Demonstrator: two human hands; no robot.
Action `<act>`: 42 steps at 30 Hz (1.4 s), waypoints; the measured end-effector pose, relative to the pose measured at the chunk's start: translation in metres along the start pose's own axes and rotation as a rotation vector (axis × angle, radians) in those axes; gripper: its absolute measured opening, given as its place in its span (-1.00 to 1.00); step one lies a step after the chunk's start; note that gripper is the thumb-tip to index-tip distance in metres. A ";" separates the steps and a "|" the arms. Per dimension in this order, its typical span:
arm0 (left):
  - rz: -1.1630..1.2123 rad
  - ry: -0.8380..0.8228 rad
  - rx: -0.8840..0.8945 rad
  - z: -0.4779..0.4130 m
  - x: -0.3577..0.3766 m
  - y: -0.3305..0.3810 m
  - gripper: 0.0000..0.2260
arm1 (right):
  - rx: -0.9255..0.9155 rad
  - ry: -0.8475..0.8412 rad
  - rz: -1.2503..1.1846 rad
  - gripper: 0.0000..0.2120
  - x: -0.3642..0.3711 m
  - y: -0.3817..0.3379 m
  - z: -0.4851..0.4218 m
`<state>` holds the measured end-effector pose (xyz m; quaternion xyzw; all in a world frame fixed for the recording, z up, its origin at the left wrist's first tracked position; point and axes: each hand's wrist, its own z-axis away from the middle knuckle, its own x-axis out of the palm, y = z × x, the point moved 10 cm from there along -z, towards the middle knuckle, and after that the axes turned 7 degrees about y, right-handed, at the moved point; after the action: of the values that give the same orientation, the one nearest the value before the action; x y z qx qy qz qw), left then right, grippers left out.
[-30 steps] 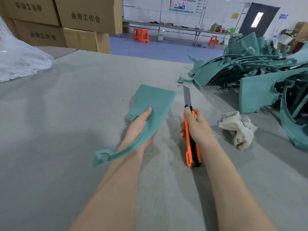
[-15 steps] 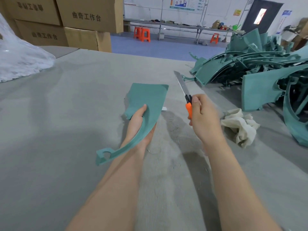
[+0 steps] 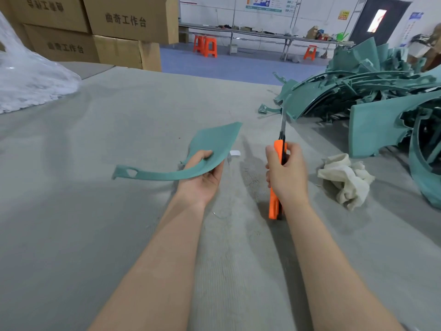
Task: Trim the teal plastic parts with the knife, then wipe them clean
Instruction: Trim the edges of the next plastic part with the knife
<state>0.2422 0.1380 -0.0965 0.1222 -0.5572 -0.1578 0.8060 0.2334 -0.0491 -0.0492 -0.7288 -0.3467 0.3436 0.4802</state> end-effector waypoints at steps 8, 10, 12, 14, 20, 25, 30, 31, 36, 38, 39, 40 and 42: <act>-0.036 0.017 -0.047 0.007 0.000 -0.005 -0.84 | -0.338 -0.024 0.442 -0.69 0.002 -0.020 0.006; -0.088 0.015 -0.062 0.009 0.001 -0.007 -0.86 | -0.331 -0.037 0.429 -0.71 0.003 -0.018 0.006; -0.113 0.015 -0.076 0.010 0.002 -0.009 -0.88 | -0.314 -0.057 0.406 -0.73 0.005 -0.016 0.006; -0.117 0.012 -0.091 0.012 0.003 -0.011 -0.87 | -0.303 -0.071 0.397 -0.74 0.007 -0.013 0.006; -0.048 -0.025 -0.175 0.016 0.007 -0.016 -0.83 | -0.305 -0.102 0.368 -0.73 0.009 -0.014 0.006; 0.006 -0.041 -0.196 0.015 0.009 -0.019 -0.86 | -0.337 -0.170 0.301 -0.73 0.017 -0.018 0.014; 0.049 -0.049 -0.209 0.017 0.010 -0.018 -0.84 | -0.344 -0.202 0.278 -0.71 0.021 -0.021 0.018; 0.056 -0.054 -0.204 0.017 0.010 -0.018 -0.85 | -0.344 -0.201 0.269 -0.71 0.021 -0.022 0.019; 0.086 -0.062 -0.181 0.016 0.012 -0.016 -0.87 | -0.380 -0.235 0.231 -0.74 0.029 -0.029 0.027; 0.092 -0.052 -0.170 0.017 0.011 -0.014 -0.87 | -0.381 -0.258 0.231 -0.74 0.033 -0.029 0.030; 0.093 -0.048 -0.164 0.017 0.010 -0.013 -0.86 | -0.379 -0.264 0.227 -0.74 0.033 -0.029 0.030; 0.093 -0.042 -0.158 0.017 0.010 -0.013 -0.86 | -0.378 -0.269 0.225 -0.74 0.034 -0.028 0.031; 0.095 -0.023 -0.140 0.016 0.008 -0.011 -0.87 | -0.386 -0.280 0.223 -0.74 0.036 -0.028 0.032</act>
<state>0.2286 0.1245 -0.0886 0.0370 -0.5591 -0.1594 0.8128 0.2210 0.0040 -0.0384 -0.7861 -0.3862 0.4193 0.2388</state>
